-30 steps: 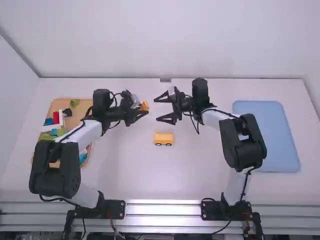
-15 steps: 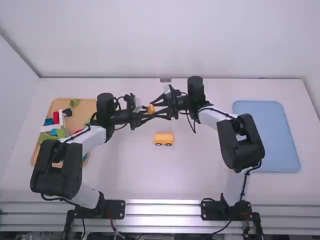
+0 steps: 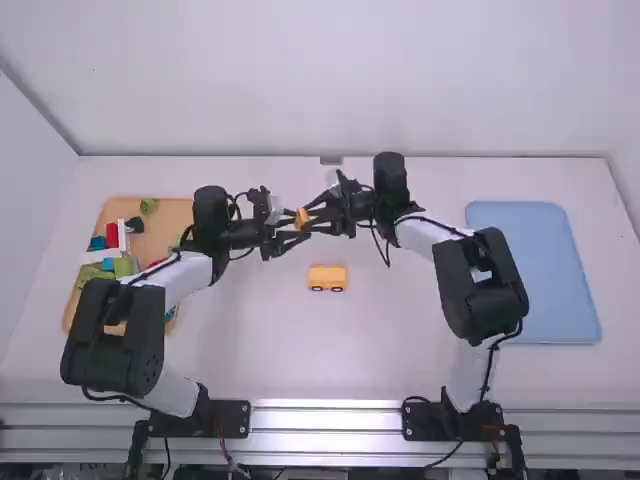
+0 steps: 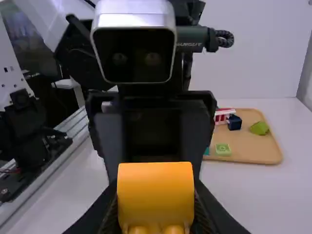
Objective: Assemble lego blocks to make yellow taxi
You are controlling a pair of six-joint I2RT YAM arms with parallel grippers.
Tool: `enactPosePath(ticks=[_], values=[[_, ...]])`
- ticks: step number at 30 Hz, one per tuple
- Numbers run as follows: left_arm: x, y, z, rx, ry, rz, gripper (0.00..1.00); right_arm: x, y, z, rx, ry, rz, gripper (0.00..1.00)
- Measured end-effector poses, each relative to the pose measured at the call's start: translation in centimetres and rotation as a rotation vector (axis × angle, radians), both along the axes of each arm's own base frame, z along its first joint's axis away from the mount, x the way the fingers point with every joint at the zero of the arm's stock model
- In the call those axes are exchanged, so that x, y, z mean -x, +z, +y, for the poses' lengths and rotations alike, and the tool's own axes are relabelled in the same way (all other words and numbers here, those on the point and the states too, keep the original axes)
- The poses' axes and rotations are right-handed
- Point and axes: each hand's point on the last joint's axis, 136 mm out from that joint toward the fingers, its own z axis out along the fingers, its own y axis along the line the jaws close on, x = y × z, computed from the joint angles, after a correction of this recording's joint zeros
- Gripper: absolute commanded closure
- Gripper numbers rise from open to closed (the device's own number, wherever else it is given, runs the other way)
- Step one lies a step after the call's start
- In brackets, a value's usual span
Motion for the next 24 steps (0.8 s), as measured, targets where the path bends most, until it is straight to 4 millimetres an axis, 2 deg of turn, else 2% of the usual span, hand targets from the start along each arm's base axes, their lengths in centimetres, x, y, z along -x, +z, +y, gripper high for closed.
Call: enactPosePath(ticks=[4, 6, 9, 10, 11, 12, 15, 16, 19, 21, 24], values=[[-0.5, -0.7, 0.3, -0.016, 0.036, 0.03, 0.01, -0.6, 0.0, 0.0, 0.014, -0.034, 0.028, 0.89], [-0.8, -1.1, 0.5, -0.029, 0.062, 0.047, 0.01, -1.6, -0.3, 0.0, 0.033, -0.089, 0.053, 0.89], [-1.5, -2.5, 1.1, -0.07, 0.137, 0.102, 0.01, -4.7, -1.6, -1.0, 0.093, -0.257, 0.132, 0.91], [-1.5, -2.5, 1.1, -0.07, 0.137, 0.102, 0.01, -4.7, -1.6, -1.0, 0.093, -0.257, 0.132, 0.91], [-2.0, -3.5, 1.7, -0.1, 0.193, 0.14, 0.01, -6.0, -2.6, -1.8, 0.133, -0.337, 0.18, 0.91], [-2.2, -3.8, 1.9, -0.111, 0.213, 0.155, 0.01, -6.3, -3.1, -2.0, 0.15, -0.362, 0.199, 0.91], [-2.9, -5.8, 3.3, -0.173, 0.322, 0.233, 0.01, -7.8, -6.5, -3.7, 0.291, -0.516, 0.306, 0.91], [-3.1, -6.4, 3.7, -0.194, 0.354, 0.251, 0.01, -7.9, -8.0, -4.4, 0.37, -0.577, 0.341, 0.91], [-3.7, -7.0, 4.6, -0.229, 0.417, 0.257, 0.01, -7.1, -9.8, -6.3, 0.576, -0.711, 0.333, 0.91], [-4.0, -6.9, 4.9, -0.237, 0.439, 0.247, 0.01, -6.5, -9.5, -7.0, 0.669, -0.764, 0.28, 0.91], [-4.7, -6.5, 5.2, -0.243, 0.468, 0.216, 0.01, -4.3, -9.3, -9.2, 0.89, -0.832, 0.165, 0.92]])
